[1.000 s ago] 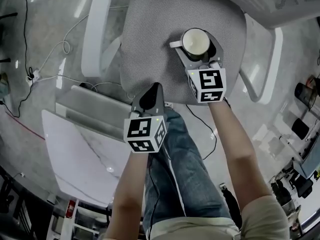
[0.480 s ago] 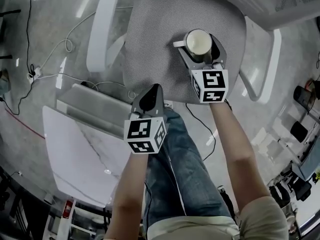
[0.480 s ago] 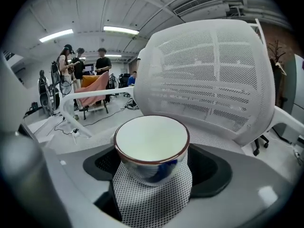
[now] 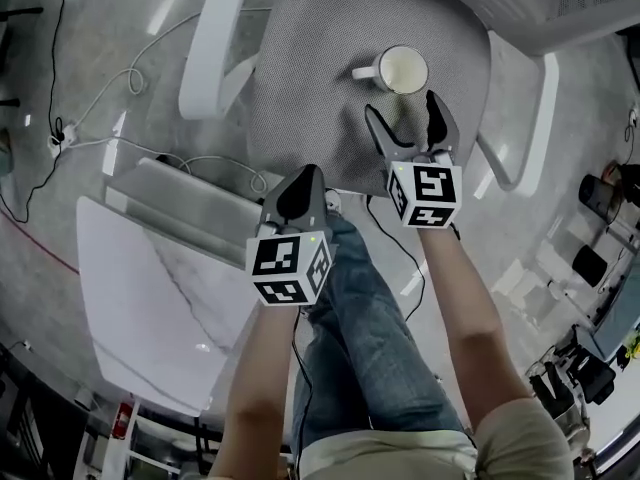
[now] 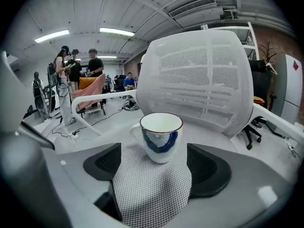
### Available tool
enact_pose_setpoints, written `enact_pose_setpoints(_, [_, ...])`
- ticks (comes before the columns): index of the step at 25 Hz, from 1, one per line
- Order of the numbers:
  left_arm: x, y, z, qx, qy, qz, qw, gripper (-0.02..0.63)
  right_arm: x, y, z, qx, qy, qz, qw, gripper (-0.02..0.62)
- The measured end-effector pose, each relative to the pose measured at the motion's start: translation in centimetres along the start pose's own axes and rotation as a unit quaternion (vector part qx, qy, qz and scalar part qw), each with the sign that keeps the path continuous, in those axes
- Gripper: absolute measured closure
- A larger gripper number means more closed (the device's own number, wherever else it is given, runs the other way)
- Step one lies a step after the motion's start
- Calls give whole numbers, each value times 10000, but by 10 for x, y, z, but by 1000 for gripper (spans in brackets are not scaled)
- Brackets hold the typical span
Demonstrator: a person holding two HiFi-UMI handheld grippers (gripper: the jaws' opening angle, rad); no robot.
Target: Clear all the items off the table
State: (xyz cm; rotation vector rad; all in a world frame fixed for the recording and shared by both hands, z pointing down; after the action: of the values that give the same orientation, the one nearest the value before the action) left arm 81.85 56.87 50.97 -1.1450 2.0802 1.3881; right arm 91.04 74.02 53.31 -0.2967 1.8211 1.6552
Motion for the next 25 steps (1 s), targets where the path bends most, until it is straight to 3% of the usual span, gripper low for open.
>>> enact_pose_setpoints(8, [44,27,-19,52,-153,195,9997,597,47,2,-53,-73,-308,257,9992,181])
enact_pose_setpoints(25, [188,98,-51,293,-756,939,9923,597,158,17,-204,251,-1623,569,9848,196])
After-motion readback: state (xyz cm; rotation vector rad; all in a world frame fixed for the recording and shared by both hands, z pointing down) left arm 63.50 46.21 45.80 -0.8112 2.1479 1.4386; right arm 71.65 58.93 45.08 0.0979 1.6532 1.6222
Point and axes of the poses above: the fingertips, and each gripper's own axes: x backward along the fingers, z to its right, y out of its underside, the point moved 5 cm from there along x, backward along the fingers
